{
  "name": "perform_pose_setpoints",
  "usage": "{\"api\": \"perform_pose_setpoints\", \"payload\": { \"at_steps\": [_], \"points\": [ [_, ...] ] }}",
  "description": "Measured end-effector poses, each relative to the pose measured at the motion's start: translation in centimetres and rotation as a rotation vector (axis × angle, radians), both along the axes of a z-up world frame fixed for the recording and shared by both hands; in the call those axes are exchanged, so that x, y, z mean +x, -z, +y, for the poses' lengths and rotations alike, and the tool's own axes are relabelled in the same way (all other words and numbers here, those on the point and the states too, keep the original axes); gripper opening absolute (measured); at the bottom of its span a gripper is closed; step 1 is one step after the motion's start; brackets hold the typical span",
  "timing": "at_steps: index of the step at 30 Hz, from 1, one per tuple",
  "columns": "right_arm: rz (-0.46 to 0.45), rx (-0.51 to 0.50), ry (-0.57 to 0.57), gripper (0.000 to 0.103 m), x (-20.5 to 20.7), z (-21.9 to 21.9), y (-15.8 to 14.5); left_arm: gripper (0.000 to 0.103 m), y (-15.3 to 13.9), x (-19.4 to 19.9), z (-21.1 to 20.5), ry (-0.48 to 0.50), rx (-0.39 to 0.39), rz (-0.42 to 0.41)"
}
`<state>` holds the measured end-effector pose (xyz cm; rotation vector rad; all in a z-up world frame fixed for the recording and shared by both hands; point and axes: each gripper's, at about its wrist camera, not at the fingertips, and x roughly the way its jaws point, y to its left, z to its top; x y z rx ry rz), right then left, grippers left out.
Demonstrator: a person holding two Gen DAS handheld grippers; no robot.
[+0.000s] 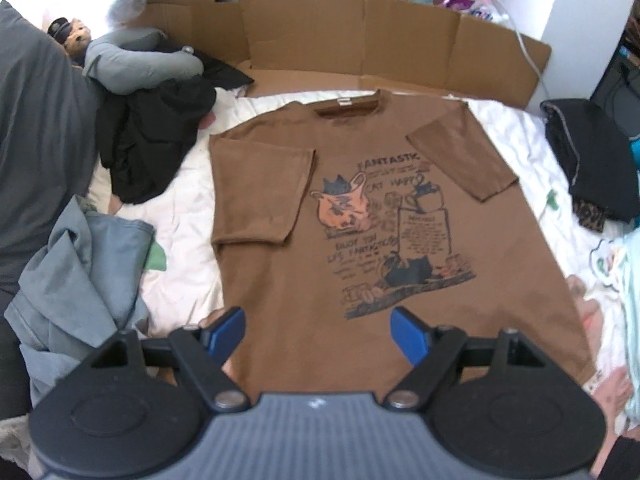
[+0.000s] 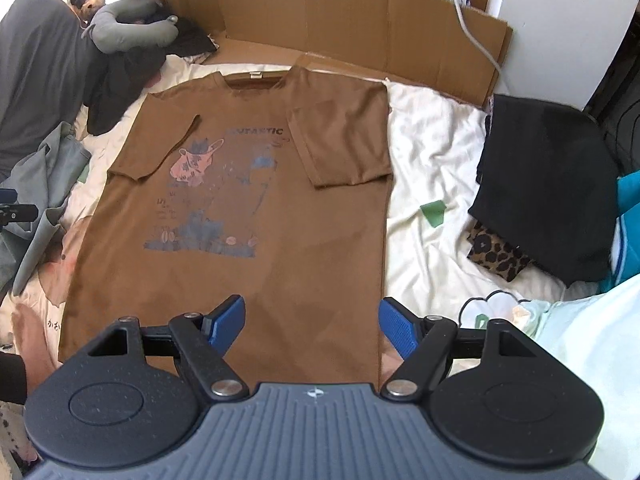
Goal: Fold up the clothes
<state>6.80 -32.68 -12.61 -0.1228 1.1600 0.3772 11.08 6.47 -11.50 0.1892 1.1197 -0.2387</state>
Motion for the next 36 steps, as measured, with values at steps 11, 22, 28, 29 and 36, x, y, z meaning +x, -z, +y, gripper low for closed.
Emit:
{"api": "perform_pose_setpoints", "payload": {
  "at_steps": [11, 22, 28, 29, 36],
  "points": [
    [0.085, -0.006, 0.029, 0.078, -0.6, -3.3, 5.9, 0.078, 5.4, -0.9, 2.5, -0.069, 0.003, 0.122],
    [0.169, -0.027, -0.006, 0.065, 0.0, -3.9, 10.9, 0.065, 10.8, -0.8, 6.3, -0.18, 0.048, 0.232],
    [0.207, -0.017, -0.013, 0.065, 0.8, -3.6, 13.0, 0.053, 13.3, -0.4, 8.2, -0.245, 0.049, 0.3],
    [0.216, -0.018, -0.007, 0.065, 1.0, -3.6, 13.6, 0.053, 13.7, -0.4, 8.5, -0.253, 0.048, 0.311],
    [0.293, -0.051, 0.074, 0.052, 2.0, -5.4, 17.9, 0.046, 16.2, -0.8, 9.9, -0.275, 0.064, 0.4]
  ]
}}
